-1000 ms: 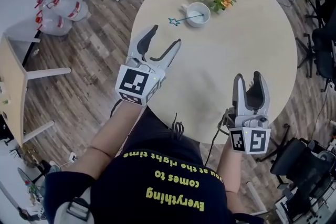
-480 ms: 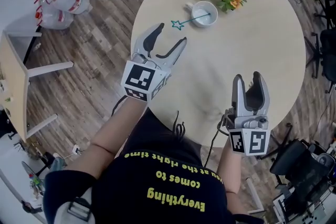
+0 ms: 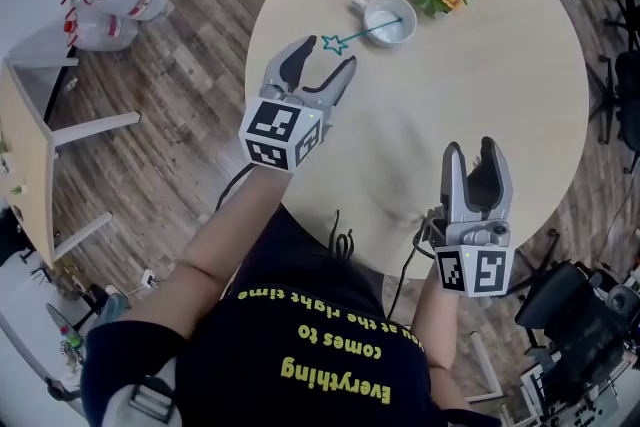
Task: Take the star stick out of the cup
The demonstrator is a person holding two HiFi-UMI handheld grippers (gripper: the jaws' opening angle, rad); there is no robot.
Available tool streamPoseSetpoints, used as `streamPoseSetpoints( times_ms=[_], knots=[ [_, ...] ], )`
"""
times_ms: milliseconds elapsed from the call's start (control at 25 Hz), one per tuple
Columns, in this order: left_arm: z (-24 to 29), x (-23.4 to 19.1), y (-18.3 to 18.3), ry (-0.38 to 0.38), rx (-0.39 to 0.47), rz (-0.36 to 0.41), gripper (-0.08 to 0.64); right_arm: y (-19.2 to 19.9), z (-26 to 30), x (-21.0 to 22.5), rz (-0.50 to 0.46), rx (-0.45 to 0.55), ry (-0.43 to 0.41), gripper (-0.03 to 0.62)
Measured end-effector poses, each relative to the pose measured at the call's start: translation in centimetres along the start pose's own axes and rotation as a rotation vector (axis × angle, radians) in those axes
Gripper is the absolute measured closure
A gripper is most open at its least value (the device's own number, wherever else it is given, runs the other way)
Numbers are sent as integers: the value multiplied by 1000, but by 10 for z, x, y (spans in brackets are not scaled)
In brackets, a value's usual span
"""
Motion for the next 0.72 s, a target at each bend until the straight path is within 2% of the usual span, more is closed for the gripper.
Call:
streamPoseSetpoints(
  times_ms=[80,200,280,640,720],
  knots=[
    [5,-4,6,-5,-17,-59,267,1,0,1,3,-1,2,364],
    [10,-7,11,-3,-25,-102,284,2,0,2,6,-4,6,365],
    [12,-7,12,1,-29,-111,305,3,0,3,8,-7,6,365],
    [21,-2,10,21,-33,-127,311,3,-1,4,18,-1,8,365],
    [21,-3,7,19,-23,-131,337,3,-1,5,18,-2,9,365]
  ],
)
Point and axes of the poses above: the fingertips, and each gripper's own axes: z forward along the fingers, x to its right, y out of its underside, the point moved 1 cm from there along -z, backward along the fingers
